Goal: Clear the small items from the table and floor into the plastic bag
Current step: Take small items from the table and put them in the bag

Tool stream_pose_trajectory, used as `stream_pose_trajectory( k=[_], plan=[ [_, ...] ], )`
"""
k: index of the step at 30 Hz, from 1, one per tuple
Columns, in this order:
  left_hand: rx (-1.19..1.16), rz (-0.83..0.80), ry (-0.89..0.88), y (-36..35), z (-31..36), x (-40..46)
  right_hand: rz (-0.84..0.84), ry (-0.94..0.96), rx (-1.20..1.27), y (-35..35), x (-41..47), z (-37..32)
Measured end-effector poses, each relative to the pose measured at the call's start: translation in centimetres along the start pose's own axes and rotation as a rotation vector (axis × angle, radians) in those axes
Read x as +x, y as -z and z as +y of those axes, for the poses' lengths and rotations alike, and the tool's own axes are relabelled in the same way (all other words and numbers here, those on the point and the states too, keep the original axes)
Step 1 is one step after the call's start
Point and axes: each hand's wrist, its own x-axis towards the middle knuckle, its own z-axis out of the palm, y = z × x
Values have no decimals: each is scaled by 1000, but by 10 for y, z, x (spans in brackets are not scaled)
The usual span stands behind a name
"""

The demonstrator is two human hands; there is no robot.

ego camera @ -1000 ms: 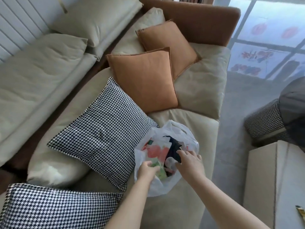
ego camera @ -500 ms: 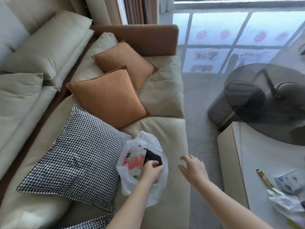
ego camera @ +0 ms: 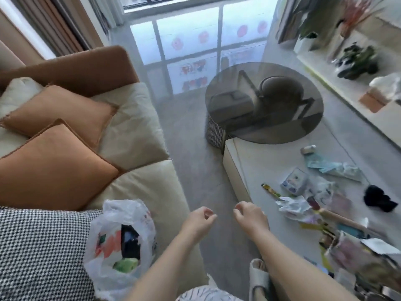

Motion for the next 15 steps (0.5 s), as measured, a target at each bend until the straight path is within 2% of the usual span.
stream_pose_trajectory(
  k=[5, 15],
  plan=[
    [119, -46, -24, -49, 59, 27, -8, -111, 43, 36, 18, 81],
    [188, -159, -6, -158, 159, 101, -27, -273, 130, 82, 82, 233]
  ],
)
